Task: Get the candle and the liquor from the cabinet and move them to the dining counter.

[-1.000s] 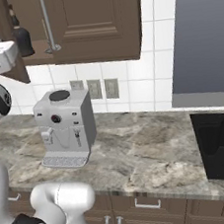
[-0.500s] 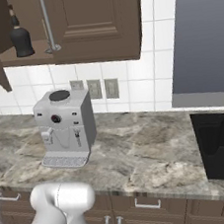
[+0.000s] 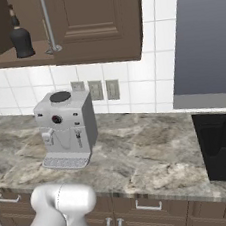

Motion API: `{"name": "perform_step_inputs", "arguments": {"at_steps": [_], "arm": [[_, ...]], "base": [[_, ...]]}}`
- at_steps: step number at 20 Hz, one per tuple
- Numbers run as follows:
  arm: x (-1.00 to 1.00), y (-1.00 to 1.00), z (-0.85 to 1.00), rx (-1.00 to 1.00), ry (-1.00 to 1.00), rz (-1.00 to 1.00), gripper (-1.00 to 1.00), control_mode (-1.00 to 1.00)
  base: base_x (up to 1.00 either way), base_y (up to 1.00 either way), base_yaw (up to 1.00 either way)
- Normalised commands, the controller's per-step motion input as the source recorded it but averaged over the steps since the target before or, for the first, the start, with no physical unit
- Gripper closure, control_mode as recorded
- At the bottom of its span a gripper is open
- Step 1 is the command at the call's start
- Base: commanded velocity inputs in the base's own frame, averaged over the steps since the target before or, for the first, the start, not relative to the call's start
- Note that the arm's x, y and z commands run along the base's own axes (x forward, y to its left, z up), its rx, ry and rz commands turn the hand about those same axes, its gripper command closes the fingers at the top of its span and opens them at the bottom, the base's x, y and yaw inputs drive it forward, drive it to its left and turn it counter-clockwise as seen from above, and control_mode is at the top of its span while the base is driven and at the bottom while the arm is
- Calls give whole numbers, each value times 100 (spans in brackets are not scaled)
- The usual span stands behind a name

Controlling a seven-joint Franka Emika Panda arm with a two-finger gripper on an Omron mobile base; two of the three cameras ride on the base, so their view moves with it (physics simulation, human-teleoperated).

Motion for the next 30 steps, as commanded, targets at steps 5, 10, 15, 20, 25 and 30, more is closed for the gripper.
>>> {"name": "perform_step_inputs", "arguments": {"at_steps": [5, 10, 15, 20, 25, 30], "arm": [[-24, 57, 0, 0, 8, 2, 100, -100], [-14, 53, 0, 0, 7, 2, 100, -100], [-9, 60, 0, 0, 7, 1, 100, -100], [-3, 58, 0, 0, 6, 1, 100, -100], [0, 54, 0, 0, 4, 0, 100, -100], [0, 46, 0, 0, 2, 0, 100, -100]], "base": [[0, 0, 0], [0, 0, 0], [0, 0, 0], [0, 0, 0], [0, 0, 0], [0, 0, 0]]}}
